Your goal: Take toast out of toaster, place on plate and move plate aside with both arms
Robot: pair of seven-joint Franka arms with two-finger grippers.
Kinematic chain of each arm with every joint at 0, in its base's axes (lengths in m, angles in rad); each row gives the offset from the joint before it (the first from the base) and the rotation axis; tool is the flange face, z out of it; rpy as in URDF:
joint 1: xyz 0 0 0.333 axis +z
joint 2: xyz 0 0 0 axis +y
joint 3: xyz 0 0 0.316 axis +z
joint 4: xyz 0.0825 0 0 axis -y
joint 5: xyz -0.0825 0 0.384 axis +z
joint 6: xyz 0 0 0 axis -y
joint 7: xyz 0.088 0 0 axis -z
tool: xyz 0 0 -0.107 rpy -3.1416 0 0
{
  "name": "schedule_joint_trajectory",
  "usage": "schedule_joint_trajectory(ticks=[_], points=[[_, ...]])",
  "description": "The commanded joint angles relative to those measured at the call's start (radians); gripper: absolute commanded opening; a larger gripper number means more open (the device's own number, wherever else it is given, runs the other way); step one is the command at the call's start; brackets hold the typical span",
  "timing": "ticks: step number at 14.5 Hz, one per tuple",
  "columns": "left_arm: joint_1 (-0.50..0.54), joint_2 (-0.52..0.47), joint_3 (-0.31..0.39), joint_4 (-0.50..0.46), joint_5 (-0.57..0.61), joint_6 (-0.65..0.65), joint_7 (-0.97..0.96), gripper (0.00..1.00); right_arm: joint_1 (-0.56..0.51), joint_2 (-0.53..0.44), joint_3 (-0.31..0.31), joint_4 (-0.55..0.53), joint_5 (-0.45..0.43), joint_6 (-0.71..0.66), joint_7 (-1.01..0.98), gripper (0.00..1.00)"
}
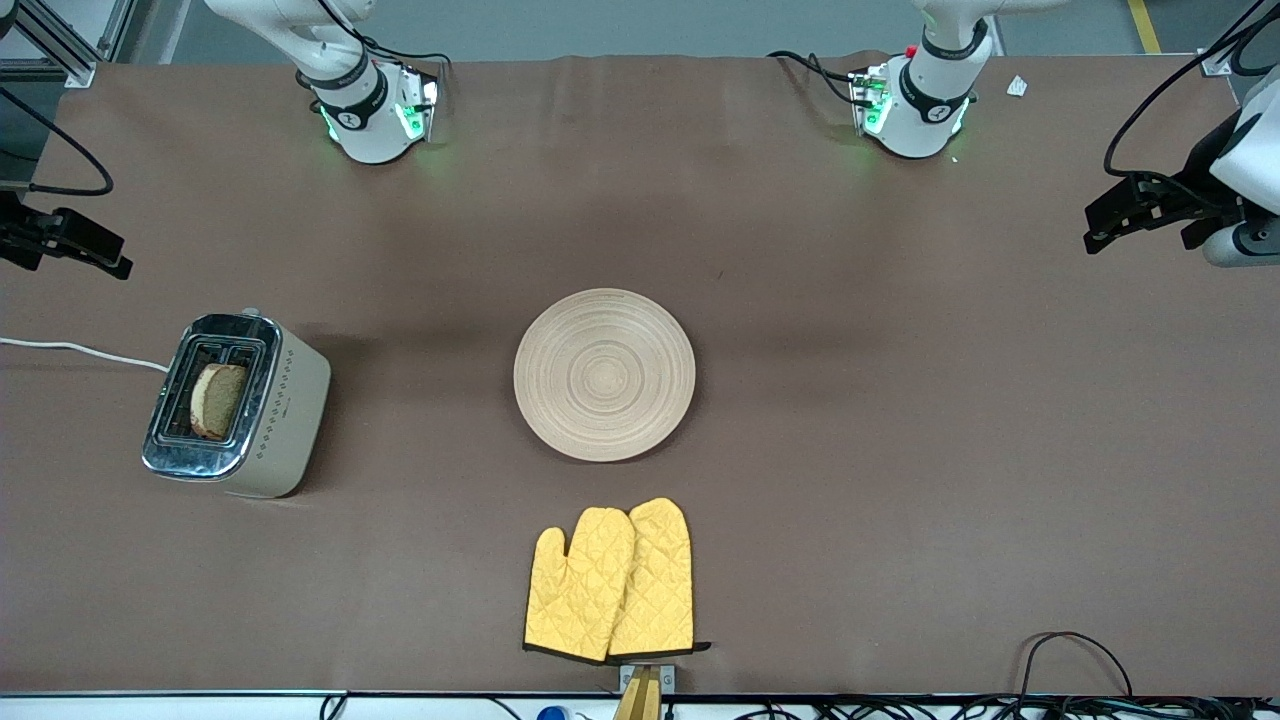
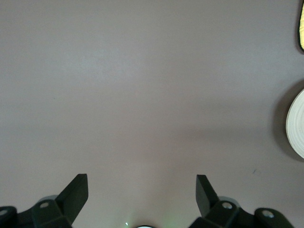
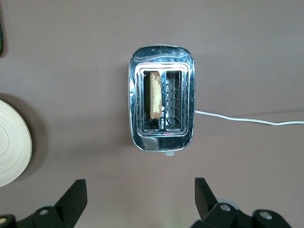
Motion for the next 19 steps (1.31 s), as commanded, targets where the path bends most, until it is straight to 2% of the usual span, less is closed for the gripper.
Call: schedule_joint_trajectory(ticks=[1, 5, 11, 16, 19], points=[[0.002, 0.003, 0.0, 0.018, 0.006, -0.014, 0.014, 1.0, -0.002, -0.034, -0.002, -0.036, 0.0, 0.005, 0.015, 1.0], [0.004, 0.003, 0.0, 0.018, 0.004, -0.014, 0.016, 1.0, -0.001, -0.031, -0.002, -0.055, 0.003, 0.02, 0.015, 1.0], [0.004, 0.003, 0.0, 0.018, 0.006, -0.014, 0.017, 1.0, 0.002, -0.021, -0.002, -0.234, 0.003, 0.238, 0.014, 1.0], [0.004, 0.004, 0.01, 0.018, 0.004, -0.014, 0.017, 1.0, -0.017, 0.076, -0.002, -0.297, 0.008, 0.396, 0.014, 1.0], [0.004, 0.006, 0.01, 0.018, 0.003, -0.014, 0.017, 1.0, -0.045, 0.14, -0.002, -0.296, 0.095, 0.434, -0.005, 1.0]])
